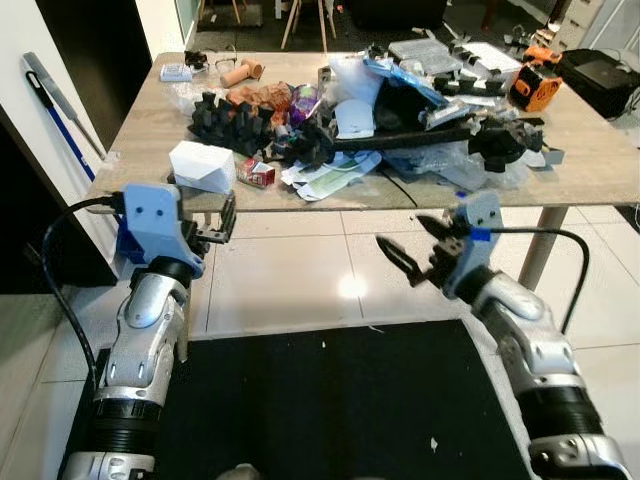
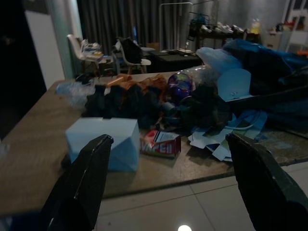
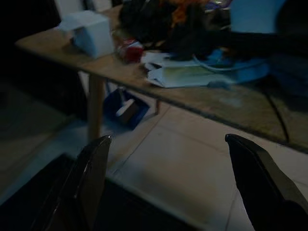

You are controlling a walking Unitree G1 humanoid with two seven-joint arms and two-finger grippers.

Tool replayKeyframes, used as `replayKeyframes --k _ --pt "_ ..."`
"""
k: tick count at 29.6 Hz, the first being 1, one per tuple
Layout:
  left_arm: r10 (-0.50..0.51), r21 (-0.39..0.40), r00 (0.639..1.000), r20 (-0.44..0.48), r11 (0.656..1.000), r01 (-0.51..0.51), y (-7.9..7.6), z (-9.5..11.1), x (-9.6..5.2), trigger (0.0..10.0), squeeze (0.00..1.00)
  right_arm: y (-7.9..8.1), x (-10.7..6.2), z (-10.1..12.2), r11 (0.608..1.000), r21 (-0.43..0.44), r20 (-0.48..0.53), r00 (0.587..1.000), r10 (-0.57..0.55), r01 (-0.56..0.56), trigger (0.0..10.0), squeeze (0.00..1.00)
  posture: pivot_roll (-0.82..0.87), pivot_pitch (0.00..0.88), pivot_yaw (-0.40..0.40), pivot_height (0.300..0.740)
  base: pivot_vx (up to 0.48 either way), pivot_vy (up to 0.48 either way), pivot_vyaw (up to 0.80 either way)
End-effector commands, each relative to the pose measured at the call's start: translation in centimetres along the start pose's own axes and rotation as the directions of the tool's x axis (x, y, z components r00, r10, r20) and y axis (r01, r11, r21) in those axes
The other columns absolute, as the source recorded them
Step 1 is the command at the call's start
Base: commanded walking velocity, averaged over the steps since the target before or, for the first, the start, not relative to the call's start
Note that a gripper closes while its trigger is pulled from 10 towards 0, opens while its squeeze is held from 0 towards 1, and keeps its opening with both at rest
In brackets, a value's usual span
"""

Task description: Picking trash to rubbish bin

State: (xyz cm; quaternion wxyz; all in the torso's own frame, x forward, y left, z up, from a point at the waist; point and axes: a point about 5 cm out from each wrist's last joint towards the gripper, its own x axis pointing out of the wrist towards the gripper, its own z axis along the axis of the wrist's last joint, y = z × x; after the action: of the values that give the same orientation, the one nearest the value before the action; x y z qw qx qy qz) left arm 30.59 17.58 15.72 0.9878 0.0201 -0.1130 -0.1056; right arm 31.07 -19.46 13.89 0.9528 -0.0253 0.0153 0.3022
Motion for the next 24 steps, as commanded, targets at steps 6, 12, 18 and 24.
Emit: replayKeyframes --k 6,12,18,24 --pt "-0.013 0.072 1.000 -0.013 0.997 0.014 1.3 -0.1 -0.2 10.0 0.00 -0.5 -1.1 0.4 0.995 -0.028 -0.043 0.995 0.091 -0.093 10.0 0.00 -0.06 0.000 -0.014 0.740 0.408 0.000 0.00" --pt "-0.006 0.079 1.000 -0.012 0.997 0.007 1.6 -0.1 -0.2 10.0 0.00 0.6 -0.9 0.2 0.987 -0.025 -0.057 0.986 0.159 -0.161 10.0 0.00 -0.06 0.000 -0.013 0.740 0.409 0.000 0.00" --pt "-0.008 0.071 1.000 -0.011 0.997 0.009 1.6 -0.2 -0.3 10.0 0.00 0.9 -0.9 0.2 0.983 -0.016 -0.059 0.982 0.181 -0.182 10.0 0.00 -0.06 0.000 -0.012 0.740 0.415 0.000 0.00" --pt "-0.016 0.071 1.000 -0.011 0.997 0.017 1.5 -0.3 -0.2 10.0 0.00 1.4 -1.4 0.4 0.966 -0.013 -0.062 0.965 0.256 -0.257 10.0 0.00 -0.06 0.000 -0.010 0.740 0.413 0.000 0.26"
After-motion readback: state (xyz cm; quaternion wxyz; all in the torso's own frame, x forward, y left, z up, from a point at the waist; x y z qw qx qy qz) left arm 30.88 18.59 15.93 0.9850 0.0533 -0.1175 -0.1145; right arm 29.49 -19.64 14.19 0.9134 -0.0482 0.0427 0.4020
